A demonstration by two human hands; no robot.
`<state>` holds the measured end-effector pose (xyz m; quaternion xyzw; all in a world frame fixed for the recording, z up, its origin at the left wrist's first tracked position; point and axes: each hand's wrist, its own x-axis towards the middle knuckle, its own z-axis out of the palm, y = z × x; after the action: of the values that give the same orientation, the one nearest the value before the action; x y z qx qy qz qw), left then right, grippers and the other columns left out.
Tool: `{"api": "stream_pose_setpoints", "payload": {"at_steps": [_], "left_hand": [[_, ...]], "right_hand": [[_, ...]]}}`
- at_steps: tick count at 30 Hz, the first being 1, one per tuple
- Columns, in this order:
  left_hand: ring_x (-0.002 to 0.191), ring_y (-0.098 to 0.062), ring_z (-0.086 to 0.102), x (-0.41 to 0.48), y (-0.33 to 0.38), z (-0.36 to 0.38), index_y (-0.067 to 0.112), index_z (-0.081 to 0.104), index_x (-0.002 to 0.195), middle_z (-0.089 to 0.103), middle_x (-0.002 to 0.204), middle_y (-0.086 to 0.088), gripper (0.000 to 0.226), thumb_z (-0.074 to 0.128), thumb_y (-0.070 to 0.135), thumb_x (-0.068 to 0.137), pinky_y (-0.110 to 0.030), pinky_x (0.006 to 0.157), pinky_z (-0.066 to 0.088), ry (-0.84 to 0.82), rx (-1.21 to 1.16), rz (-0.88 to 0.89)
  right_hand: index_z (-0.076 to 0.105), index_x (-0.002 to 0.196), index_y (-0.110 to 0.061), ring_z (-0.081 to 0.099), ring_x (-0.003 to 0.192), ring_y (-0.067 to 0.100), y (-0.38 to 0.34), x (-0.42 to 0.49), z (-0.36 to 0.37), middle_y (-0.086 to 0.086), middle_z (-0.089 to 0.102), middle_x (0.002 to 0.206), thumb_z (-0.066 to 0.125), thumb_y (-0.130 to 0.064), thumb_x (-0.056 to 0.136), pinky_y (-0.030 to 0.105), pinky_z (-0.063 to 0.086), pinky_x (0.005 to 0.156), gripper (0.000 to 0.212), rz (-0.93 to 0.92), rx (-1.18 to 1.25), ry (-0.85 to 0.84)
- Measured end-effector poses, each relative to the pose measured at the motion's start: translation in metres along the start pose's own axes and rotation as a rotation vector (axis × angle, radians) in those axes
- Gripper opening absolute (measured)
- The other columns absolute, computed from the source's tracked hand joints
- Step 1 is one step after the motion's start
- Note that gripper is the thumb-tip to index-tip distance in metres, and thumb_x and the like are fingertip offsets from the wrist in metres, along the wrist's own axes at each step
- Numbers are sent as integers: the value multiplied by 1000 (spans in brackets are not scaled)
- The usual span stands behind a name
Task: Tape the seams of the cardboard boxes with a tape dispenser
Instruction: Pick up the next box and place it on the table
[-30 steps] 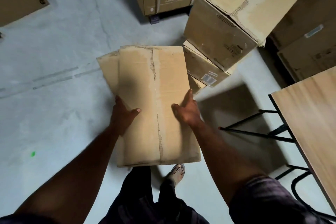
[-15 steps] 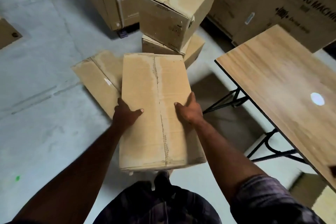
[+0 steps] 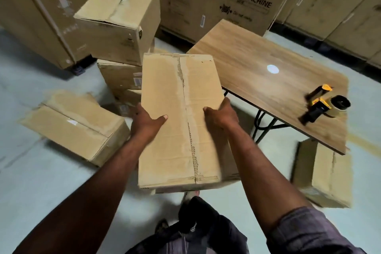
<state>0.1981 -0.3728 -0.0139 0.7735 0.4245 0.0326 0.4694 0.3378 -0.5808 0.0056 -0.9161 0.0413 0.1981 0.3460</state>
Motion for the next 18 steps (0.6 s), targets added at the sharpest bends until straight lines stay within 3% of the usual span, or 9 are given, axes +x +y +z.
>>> {"api": "stream_pose_setpoints", "payload": {"at_steps": [2,5,8,13,16,18], "left_hand": [[125,-34,54,2,25,11,19,28,149,53,143,-10,116,72,69,55,-48,101,50,-1,11,48],[127,-37,52,9,62,13,15,30,150,52,143,-14,112,77,67,62,-48,103,47,22,89,66],[124,-34,56,31,91,0,16,38,147,57,140,-11,121,72,77,48,-47,103,48,-26,126,120],[126,-30,55,53,140,-22,13,43,143,57,141,-9,103,79,66,62,-47,107,45,-81,193,273],[132,-30,50,63,168,-16,12,34,150,52,146,-10,110,75,71,66,-46,111,42,-71,255,299],[131,-29,51,73,192,-6,14,34,150,53,146,-8,121,68,84,57,-46,110,42,-57,258,314]], "right_hand": [[43,134,-29,61,118,30,2,5,-27,3,62,130,75,-55,80,44,50,102,68,-4,57,47],[49,126,-28,64,113,26,0,14,-51,-1,66,125,77,-56,77,41,52,100,64,-20,136,57],[48,130,-24,63,116,27,-9,25,-66,1,65,131,75,-62,78,43,52,101,69,-24,114,33],[41,134,-19,59,121,30,-28,52,-97,6,60,135,70,-68,81,45,50,101,78,-72,88,-1],[38,134,-21,59,120,31,-37,78,-121,8,59,135,70,-73,75,47,50,102,85,-103,114,-2],[38,135,-20,58,121,31,-44,97,-141,10,58,135,70,-72,74,48,49,103,86,-133,115,39]]}}
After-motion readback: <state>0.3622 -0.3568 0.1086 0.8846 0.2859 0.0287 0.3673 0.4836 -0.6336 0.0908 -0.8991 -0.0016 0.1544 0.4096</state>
